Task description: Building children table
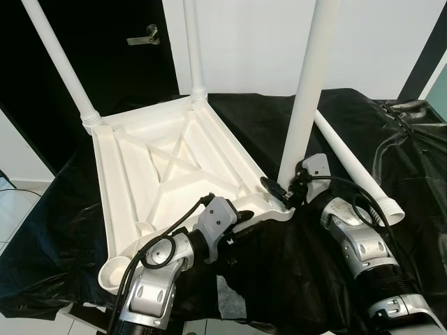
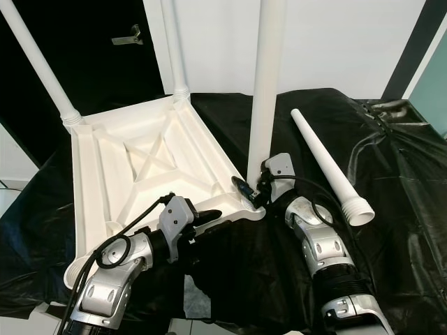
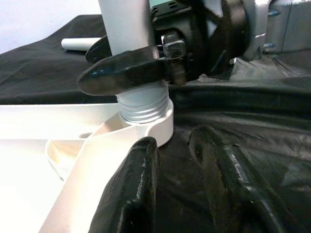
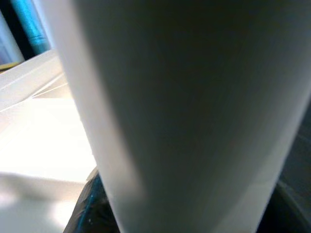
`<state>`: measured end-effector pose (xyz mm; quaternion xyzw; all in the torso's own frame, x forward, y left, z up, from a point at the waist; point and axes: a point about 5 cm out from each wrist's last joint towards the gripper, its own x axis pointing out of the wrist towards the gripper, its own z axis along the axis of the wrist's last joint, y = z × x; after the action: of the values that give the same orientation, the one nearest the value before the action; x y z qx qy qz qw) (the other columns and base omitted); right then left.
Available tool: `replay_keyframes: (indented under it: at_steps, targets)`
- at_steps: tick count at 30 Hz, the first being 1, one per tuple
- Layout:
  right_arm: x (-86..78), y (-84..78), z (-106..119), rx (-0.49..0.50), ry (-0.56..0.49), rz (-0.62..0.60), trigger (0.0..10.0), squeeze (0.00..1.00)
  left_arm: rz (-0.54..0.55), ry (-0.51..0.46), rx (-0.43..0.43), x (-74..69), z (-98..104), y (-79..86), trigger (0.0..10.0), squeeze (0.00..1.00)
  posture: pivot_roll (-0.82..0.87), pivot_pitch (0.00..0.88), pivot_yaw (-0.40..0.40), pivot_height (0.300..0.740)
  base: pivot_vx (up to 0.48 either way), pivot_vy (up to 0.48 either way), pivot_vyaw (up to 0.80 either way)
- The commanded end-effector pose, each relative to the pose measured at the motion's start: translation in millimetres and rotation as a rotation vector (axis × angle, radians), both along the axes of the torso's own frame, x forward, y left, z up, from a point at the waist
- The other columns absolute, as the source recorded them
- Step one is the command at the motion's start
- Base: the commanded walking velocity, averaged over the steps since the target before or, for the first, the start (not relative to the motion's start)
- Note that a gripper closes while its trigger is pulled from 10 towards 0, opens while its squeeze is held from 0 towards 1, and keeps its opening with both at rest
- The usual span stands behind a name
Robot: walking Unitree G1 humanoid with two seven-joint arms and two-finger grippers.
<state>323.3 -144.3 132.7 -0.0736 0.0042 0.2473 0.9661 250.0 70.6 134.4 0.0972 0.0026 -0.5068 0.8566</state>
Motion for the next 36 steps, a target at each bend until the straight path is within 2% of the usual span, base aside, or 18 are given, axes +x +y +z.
replay_keyframes:
  at_steps: [1, 2, 3, 4, 5, 8, 9, 10, 12, 14, 19, 20, 23, 27, 31, 32, 33, 36]
  targets:
    - [-5.2, -13.6, -25, -0.033, 0.122, -0.173, 2.6, 0.0, 0.145, -0.016, -0.001, 5.2, -3, 5.6, 10.0, 0.0, 0.04, 0.0, 0.008, 0.74, 0.0, 0.0, 0.0]
    - [-5.2, -13.6, -25, -0.033, 0.122, -0.173, 2.6, 0.0, 0.145, -0.016, -0.001, 5.2, -3, 5.6, 10.0, 0.0, 0.04, 0.0, 0.008, 0.74, 0.0, 0.0, 0.0]
    - [-7.7, -12.6, -27, -0.022, 0.12, -0.224, 7.0, 0.0, 0.145, -0.015, -0.001, 4.9, -3, 5.7, 10.0, 0.0, 0.04, 0.0, 0.011, 0.74, 0.0, 0.0, 0.0]
    - [-7.7, -12.6, -27, -0.022, 0.12, -0.224, 7.0, 0.0, 0.145, -0.015, -0.001, 4.9, -3, 5.7, 10.0, 0.0, 0.04, 0.0, 0.011, 0.74, 0.0, 0.0, 0.0]
    - [-11.4, -9.2, -28, -0.015, 0.102, -0.271, 10.0, 0.0, 0.145, -0.013, 0.001, 4.2, -3, 5.8, 10.0, 0.0, 0.05, 0.0, 0.015, 0.74, 0.0, 0.0, 0.0]
    - [-18.9, 1.0, -30, 0.004, 0.074, -0.358, 10.0, 0.0, 0.137, -0.007, 0.006, 2.0, -4, 5.6, 10.0, 0.0, 0.05, 0.0, 0.016, 0.74, 0.0, 0.0, 0.0]
    - [-21.5, 5.1, -29, 0.034, 0.061, -0.437, 10.0, 0.0, 0.135, -0.006, 0.01, 1.2, -4, 6.3, 10.0, 0.0, 0.05, 0.0, 0.015, 0.74, 0.0, 0.0, 0.0]
    - [-21.5, 5.1, -29, 0.034, 0.061, -0.437, 10.0, 0.0, 0.135, -0.006, 0.01, 1.2, -4, 6.3, 10.0, 0.0, 0.05, 0.0, 0.015, 0.74, 0.0, 0.0, 0.0]
    - [-25.2, 6.1, -27, 0.073, 0.059, -0.594, 10.0, 0.0, 0.14, -0.007, 0.016, 1.4, -4, 8.7, 10.0, 0.0, 0.06, 0.0, 0.012, 0.74, 0.0, 0.0, 0.0]
    - [-26.4, 4.9, -25, 0.066, 0.056, -0.64, 10.0, 0.0, 0.146, -0.01, 0.017, 1.9, -4, 9.8, 10.0, 0.0, 0.06, 0.0, 0.014, 0.74, 0.0, 0.0, 0.0]
    - [-30.7, 5.0, -19, 0.087, 0.043, -0.655, 10.0, 0.0, 0.155, -0.008, 0.012, 1.7, -3, 9.5, 10.0, 0.0, 0.06, 0.0, 0.017, 0.74, 0.0, 0.0, 0.0]
    - [-33.3, 12.5, -16, 0.089, 0.031, -0.629, 10.0, 0.0, 0.15, -0.007, 0.013, 0.8, -3, 8.4, 10.0, 0.0, 0.06, 0.0, 0.021, 0.74, 0.0, 0.0, 0.0]
    - [-32.9, 19.5, -12, 0.101, 0.02, -0.599, 10.0, 0.0, 0.15, -0.008, 0.014, 1.1, -2, 7.7, 10.0, 0.0, 0.06, 0.0, 0.022, 0.74, 0.0, 0.0, 0.0]
    - [-32.6, 25.4, -6, 0.101, -0.02, -0.579, 10.0, 0.0, 0.15, -0.008, 0.012, 0.9, -1, 7.5, 10.0, 0.0, 0.06, 0.0, 0.026, 0.74, 0.0, 0.0, 0.0]
    - [-32.6, 24.7, -3, 0.083, -0.044, -0.554, 10.0, 0.0, 0.149, -0.005, 0.012, 0.4, -2, 7.4, 10.0, 0.0, 0.05, 0.0, 0.023, 0.74, 0.0, 0.0, 0.0]
    - [-33.2, 22.0, -2, 0.083, -0.051, -0.551, 10.0, 0.55, 0.148, -0.004, 0.011, 0.2, -2, 7.2, 10.0, 0.0, 0.05, 0.0, 0.021, 0.74, 0.0, 0.0, 0.0]
    - [-34.7, 17.3, 0, 0.09, -0.066, -0.534, 10.0, 1.0, 0.148, -0.004, 0.009, 0.6, -2, 7.3, 10.0, 0.0, 0.05, 0.0, 0.017, 0.74, 0.0, 0.0, 0.0]
    - [-36.8, 12.9, 2, 0.089, -0.087, -0.511, 10.0, 1.0, 0.15, -0.006, 0.007, 1.1, -1, 7.3, 10.0, 0.0, 0.04, 0.0, 0.016, 0.74, 0.0, 0.0, 0.0]
